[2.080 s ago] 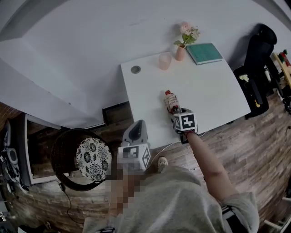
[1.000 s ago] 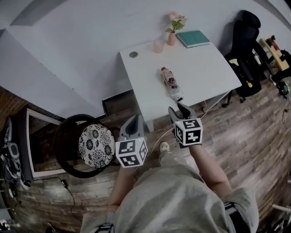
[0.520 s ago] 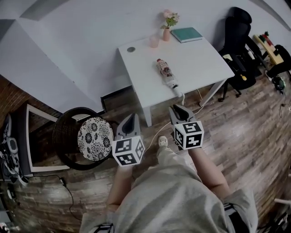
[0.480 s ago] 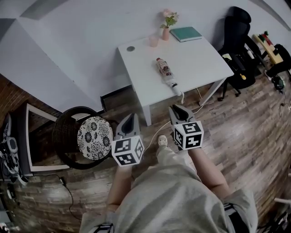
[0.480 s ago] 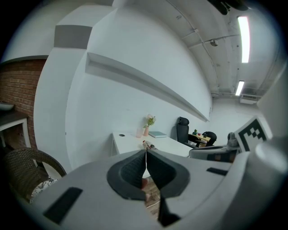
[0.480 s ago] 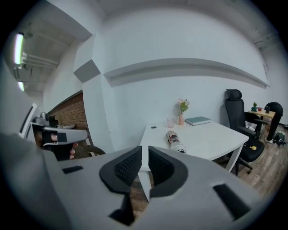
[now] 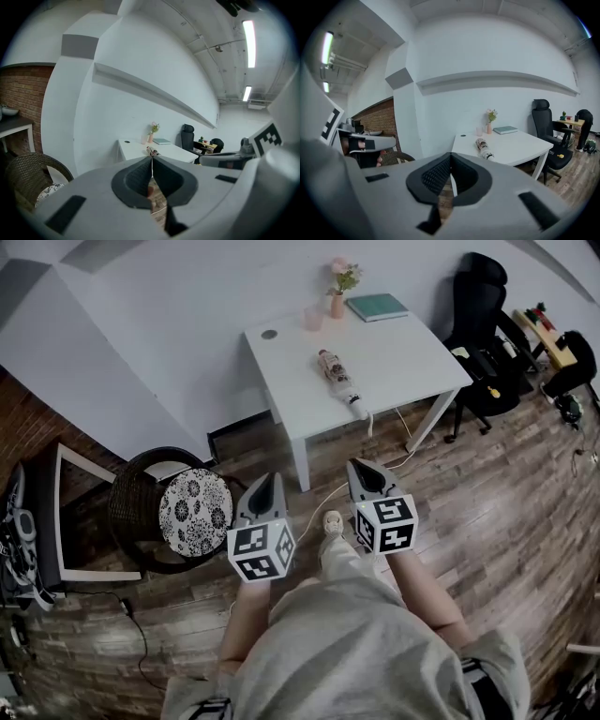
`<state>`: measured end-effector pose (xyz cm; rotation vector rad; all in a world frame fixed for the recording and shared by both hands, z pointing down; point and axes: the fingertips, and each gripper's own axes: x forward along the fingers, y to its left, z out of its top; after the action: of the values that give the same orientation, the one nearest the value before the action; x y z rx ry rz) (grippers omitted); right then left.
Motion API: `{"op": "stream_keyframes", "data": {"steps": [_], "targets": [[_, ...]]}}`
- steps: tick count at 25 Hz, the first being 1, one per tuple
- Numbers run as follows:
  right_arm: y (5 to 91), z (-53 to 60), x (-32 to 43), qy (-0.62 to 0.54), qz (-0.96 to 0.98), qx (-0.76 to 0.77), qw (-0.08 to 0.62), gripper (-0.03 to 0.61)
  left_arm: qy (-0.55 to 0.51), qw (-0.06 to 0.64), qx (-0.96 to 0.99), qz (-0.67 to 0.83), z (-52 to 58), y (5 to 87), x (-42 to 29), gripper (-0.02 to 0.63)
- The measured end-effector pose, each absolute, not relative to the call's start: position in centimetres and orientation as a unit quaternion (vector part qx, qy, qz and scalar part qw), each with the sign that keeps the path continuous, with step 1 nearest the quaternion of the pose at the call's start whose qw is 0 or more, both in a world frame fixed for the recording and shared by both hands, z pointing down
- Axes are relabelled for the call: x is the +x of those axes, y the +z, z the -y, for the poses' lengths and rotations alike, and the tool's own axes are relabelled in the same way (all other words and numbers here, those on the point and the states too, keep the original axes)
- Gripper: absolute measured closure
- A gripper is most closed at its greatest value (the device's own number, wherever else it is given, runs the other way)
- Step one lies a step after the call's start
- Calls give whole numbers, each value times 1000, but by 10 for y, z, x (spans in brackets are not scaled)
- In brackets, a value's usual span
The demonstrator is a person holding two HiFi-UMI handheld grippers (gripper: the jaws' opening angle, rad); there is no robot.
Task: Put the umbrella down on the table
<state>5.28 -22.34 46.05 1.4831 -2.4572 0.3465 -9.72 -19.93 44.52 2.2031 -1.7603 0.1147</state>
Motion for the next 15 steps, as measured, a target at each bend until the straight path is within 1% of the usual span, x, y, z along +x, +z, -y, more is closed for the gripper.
{"op": "stream_keyframes", "data": {"steps": [15], "targets": [[454,161,41,114,841,516,112,577,46,153,781,603,142,443,-102,606]]}}
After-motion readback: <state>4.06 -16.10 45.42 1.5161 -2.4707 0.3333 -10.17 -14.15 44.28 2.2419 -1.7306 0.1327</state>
